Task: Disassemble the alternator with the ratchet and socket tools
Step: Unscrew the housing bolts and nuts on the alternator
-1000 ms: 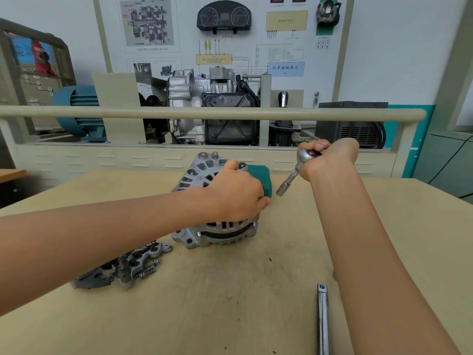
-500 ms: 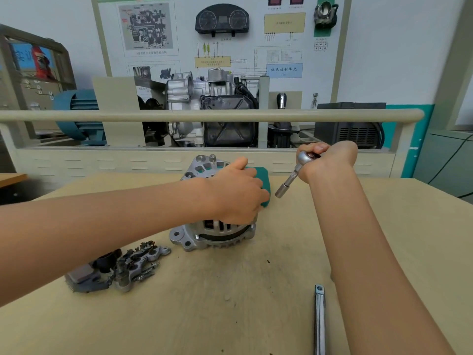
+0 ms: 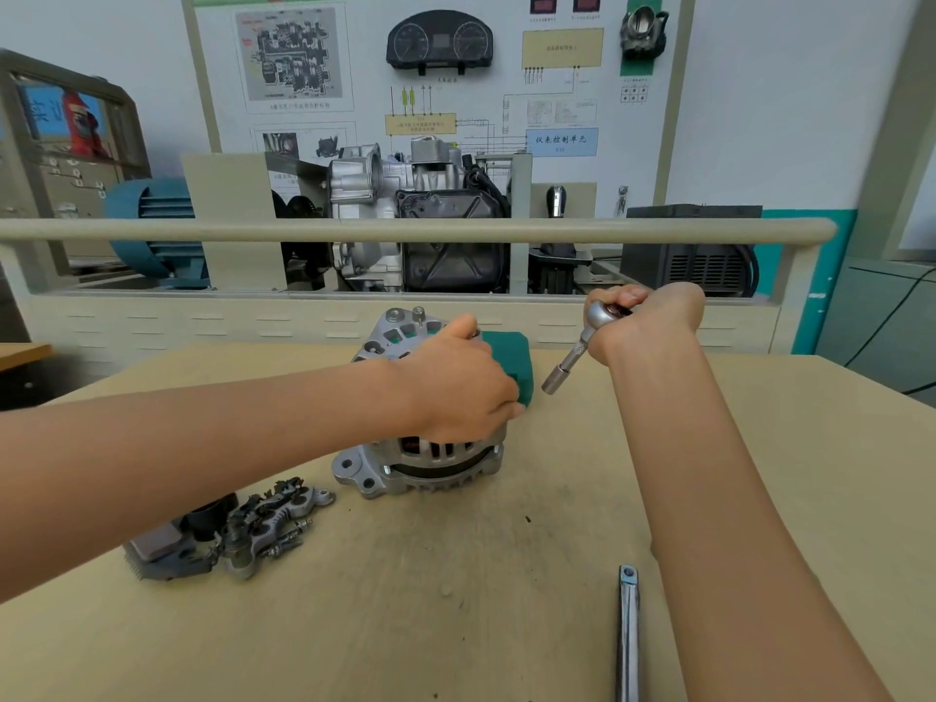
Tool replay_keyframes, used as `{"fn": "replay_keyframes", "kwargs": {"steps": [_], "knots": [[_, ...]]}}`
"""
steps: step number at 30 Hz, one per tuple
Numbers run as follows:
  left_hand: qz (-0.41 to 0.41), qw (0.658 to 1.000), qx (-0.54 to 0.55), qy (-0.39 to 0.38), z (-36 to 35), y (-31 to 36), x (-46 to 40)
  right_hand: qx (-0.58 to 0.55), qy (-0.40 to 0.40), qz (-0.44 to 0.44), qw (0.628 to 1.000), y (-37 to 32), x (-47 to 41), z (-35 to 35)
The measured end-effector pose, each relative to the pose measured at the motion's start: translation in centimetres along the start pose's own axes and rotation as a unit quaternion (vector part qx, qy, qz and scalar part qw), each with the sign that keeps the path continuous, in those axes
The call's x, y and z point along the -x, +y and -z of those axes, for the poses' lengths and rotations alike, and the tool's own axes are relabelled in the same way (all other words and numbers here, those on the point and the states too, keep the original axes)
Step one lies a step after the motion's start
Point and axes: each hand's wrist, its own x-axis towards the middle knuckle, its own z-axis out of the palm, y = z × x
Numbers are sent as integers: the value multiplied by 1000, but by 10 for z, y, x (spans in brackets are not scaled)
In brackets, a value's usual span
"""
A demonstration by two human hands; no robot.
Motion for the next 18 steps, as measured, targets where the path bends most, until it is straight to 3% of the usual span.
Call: {"fn": "replay_keyframes", "kwargs": {"steps": [3,8,13,18], "knots": [[31,999,5,-36,3,-1,-5,-16,-2,-5,1000,-1,1,0],[7,999,-17,47,1,4,1,-31,-6,-6,999,-3,0,0],[-19,999,-41,0,7,2,-4,-25,-2,-8,1000,-2,1,0],[51,998,-13,-18,7,1,-7,-26,5,-12,1000,-1,1,0]]}}
